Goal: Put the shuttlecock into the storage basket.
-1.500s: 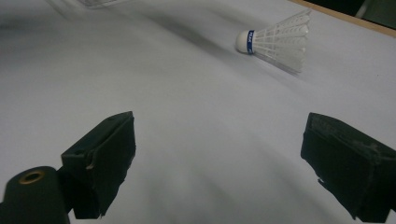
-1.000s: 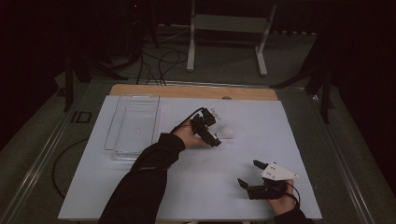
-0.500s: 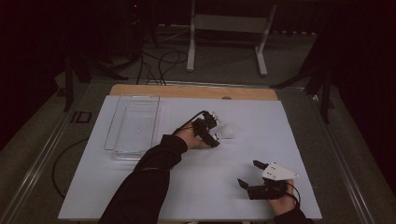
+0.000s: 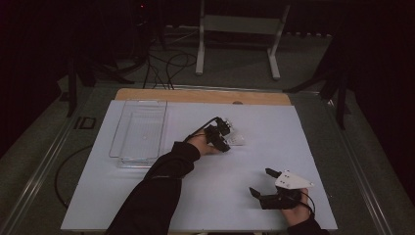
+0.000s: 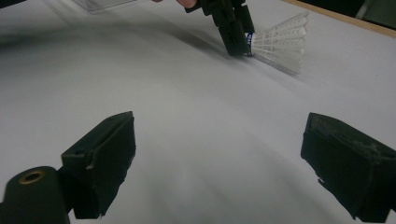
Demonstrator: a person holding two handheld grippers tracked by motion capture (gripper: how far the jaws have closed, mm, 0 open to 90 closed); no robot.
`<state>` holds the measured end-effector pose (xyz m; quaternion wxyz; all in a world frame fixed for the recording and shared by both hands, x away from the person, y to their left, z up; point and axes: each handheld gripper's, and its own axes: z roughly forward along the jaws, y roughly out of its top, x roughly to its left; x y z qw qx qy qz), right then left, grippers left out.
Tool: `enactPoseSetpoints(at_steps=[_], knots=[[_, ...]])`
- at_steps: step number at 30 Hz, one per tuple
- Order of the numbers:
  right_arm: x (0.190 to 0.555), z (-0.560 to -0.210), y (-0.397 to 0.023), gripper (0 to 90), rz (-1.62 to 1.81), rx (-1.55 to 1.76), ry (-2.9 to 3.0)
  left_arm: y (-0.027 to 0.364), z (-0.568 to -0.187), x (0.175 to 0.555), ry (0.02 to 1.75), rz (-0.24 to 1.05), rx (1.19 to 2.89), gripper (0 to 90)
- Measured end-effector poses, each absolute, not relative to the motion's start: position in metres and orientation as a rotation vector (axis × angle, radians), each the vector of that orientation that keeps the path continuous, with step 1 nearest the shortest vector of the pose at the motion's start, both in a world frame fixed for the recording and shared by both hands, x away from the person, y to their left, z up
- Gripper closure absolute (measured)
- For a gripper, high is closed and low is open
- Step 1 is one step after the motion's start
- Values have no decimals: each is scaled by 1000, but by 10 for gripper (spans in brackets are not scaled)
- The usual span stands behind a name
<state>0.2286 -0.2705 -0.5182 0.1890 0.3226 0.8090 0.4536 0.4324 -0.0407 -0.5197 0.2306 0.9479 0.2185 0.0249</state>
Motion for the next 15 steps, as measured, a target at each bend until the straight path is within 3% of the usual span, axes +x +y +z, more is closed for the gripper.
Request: enactPoseSetpoints(at_steps=[6,15], knots=[[229,-518,-271,100,1275,907,2276,-43,-520,433,611,71,2617,642],[229,-519,-270,100,1276,914,2278,-45,-518,434,597,62,2647,663]])
